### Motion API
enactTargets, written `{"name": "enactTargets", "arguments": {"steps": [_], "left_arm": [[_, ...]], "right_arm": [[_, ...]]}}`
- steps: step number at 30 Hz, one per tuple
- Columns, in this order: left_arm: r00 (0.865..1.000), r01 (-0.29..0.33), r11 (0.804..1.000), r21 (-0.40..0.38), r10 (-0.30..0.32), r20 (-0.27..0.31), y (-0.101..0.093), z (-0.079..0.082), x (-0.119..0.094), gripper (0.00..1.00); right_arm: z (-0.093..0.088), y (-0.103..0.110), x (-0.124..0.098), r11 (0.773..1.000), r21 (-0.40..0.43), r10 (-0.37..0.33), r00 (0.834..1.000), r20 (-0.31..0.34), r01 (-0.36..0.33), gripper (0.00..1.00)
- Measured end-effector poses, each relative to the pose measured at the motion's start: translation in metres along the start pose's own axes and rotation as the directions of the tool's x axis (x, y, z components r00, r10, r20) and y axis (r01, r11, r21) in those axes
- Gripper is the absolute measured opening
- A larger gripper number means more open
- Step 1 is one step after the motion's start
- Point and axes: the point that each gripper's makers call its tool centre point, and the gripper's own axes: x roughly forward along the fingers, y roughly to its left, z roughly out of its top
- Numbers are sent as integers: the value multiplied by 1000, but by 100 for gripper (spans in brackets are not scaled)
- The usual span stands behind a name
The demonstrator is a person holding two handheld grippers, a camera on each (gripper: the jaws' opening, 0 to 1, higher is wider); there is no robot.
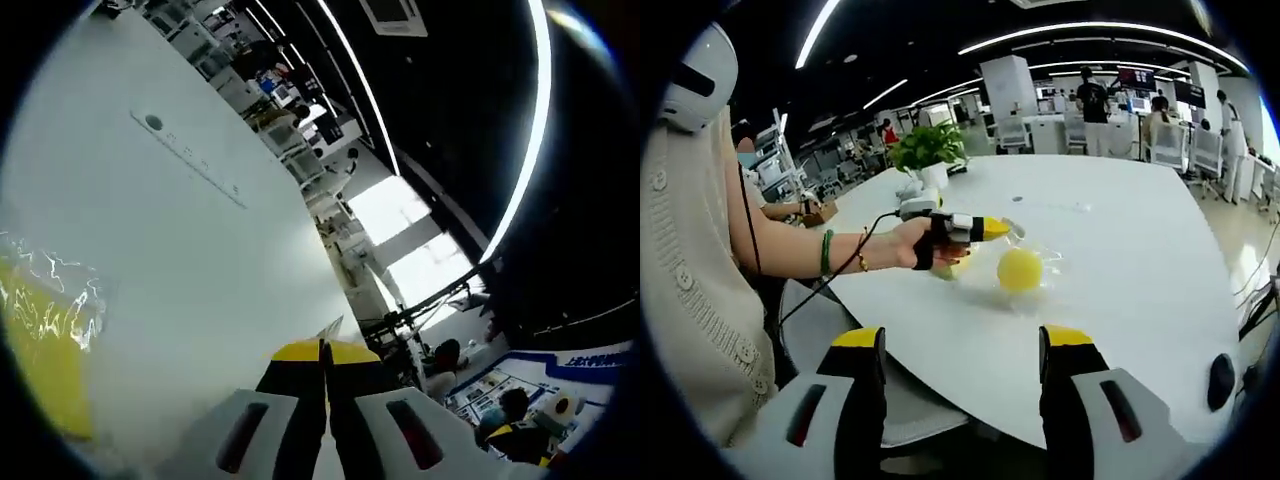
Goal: Compare the silicone blocks by pressing each to a similar depth, holding the contact briefly, and releasing to observe deformation and rebound differences across the visible hardness samples.
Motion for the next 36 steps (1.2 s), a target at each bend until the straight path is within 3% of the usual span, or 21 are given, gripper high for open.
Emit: {"name": "enactTargets", "arguments": {"steps": [6,9,10,11,12,13,15,17,18,20,24,29,33,36], "left_arm": [[999,-53,999,2,53,1,22,-1,5,0],[992,-122,992,15,122,-21,42,-9,9,0],[992,-123,992,4,123,-16,45,-9,11,0],[994,-111,992,-59,110,-12,45,-9,13,0],[993,-118,992,-39,118,-11,47,-10,14,0],[983,-179,983,31,180,-25,58,-10,14,0],[971,-232,969,80,236,-40,65,-12,15,0],[939,-314,927,206,335,-77,78,-15,12,0],[933,-307,892,332,351,-81,78,-15,14,0],[915,-313,839,445,392,-98,79,-15,16,0],[899,-283,749,599,425,-107,76,-14,25,0],[903,-285,747,601,419,-92,75,-14,24,1],[892,-279,710,646,440,-99,80,-14,14,9],[885,-278,713,644,451,-117,76,-13,3,12]], "right_arm": [[-5,3,8,1000,6,14,1000,-25,-13,56],[-7,4,12,1000,15,21,999,-37,-20,55],[-7,5,13,1000,15,24,999,-42,-23,55],[-8,5,13,999,17,29,999,-46,-28,55],[-8,6,14,999,19,33,998,-48,-32,55],[-7,7,14,999,23,36,998,-47,-35,55],[-6,7,14,999,18,35,998,-49,-34,54],[-4,7,13,999,17,34,999,-40,-34,54],[-3,7,13,999,20,34,999,-35,-33,54],[-2,7,13,999,18,33,999,-32,-32,54],[-4,8,12,999,11,33,999,-37,-32,53],[-3,8,7,1000,13,24,999,-26,-23,52],[-2,9,4,1000,10,17,1000,-13,-17,53],[1,11,4,1000,2,18,1000,0,-18,53]]}}
